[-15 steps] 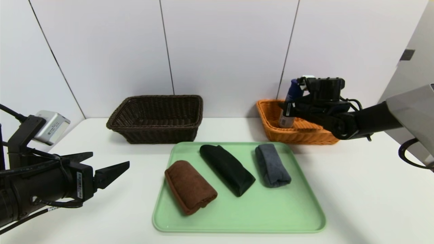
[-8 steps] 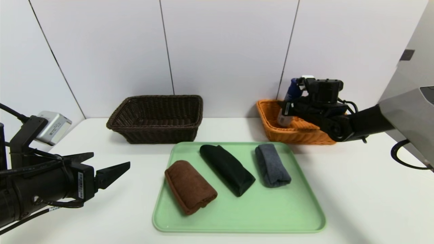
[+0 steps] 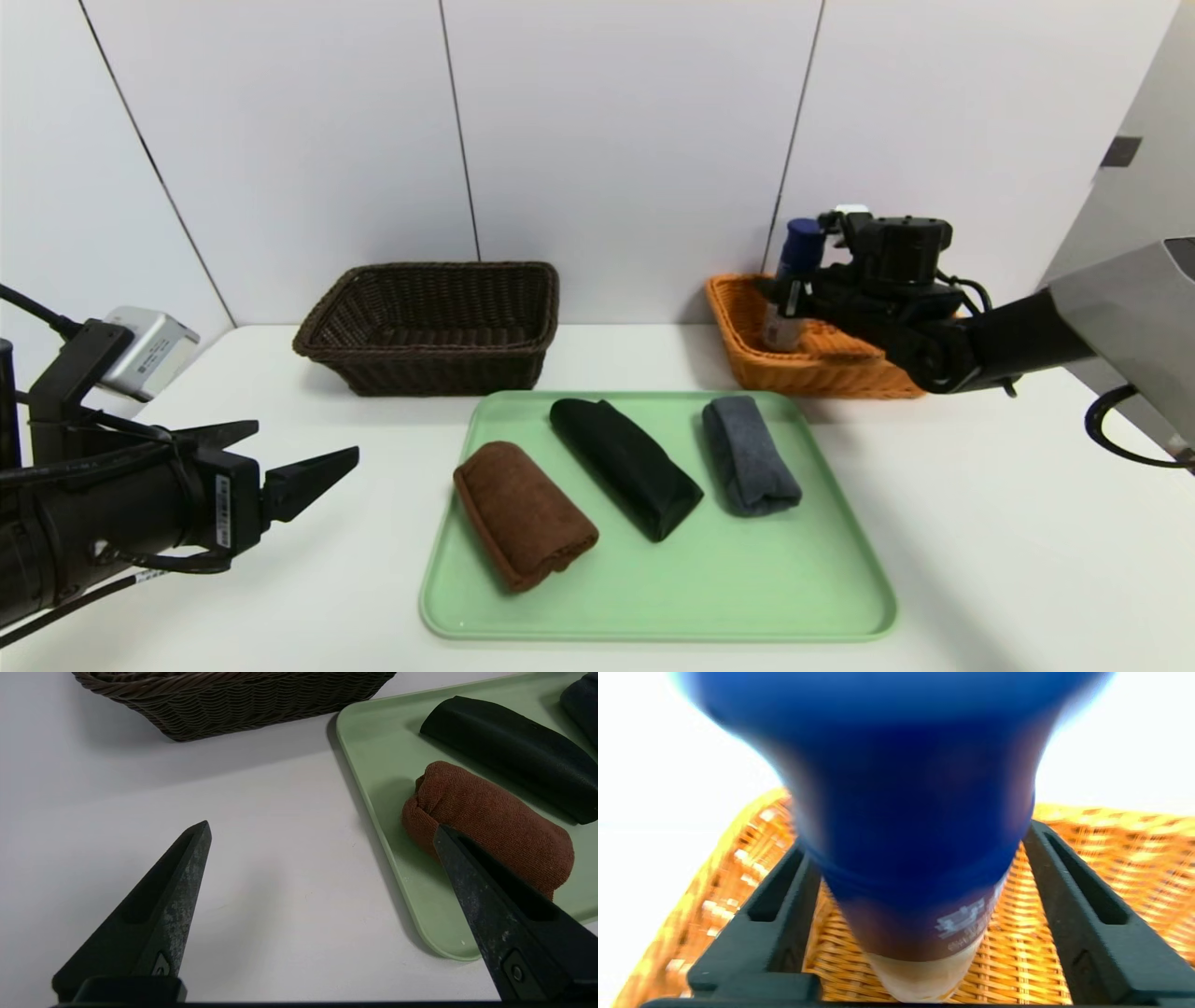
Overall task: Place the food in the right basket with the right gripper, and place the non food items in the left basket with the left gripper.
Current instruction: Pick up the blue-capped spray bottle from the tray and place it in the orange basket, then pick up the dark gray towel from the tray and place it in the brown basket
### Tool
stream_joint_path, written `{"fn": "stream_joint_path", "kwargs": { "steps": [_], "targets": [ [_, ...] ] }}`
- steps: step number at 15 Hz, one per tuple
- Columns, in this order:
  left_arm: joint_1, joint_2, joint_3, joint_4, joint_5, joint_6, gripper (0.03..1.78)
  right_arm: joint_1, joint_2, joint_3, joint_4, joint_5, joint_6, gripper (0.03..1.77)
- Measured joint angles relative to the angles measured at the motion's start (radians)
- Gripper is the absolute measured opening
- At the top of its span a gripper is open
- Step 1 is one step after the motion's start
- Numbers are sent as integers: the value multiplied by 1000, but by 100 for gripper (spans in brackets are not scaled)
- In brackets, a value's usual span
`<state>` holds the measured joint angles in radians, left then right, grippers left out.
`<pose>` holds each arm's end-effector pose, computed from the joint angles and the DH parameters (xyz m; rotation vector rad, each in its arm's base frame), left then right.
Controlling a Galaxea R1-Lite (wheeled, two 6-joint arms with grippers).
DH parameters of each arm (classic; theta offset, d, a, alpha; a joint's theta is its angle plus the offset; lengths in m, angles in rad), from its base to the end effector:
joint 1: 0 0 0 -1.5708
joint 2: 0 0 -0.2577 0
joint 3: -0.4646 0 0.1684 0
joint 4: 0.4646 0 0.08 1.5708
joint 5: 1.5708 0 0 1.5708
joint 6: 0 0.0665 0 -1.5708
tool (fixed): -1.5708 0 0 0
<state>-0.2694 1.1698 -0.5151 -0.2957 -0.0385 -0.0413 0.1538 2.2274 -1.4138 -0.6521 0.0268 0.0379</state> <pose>0.1939 -0.0562 0.1540 0.0010 0.3642 -0.2971 0.4544 0.0723 0.1230 0.0275 0.1648 0.1771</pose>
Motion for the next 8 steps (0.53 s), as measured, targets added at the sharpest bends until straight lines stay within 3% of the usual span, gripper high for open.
{"fn": "stream_joint_path", "kwargs": {
  "steps": [5,8],
  "targets": [
    [-1,2,7,-103,33,-4,169,6,-117,2,89,-7,-60,157],
    [0,1,0,-103,29,-10,169,8,-204,3,131,-13,-100,161]
  ]
}}
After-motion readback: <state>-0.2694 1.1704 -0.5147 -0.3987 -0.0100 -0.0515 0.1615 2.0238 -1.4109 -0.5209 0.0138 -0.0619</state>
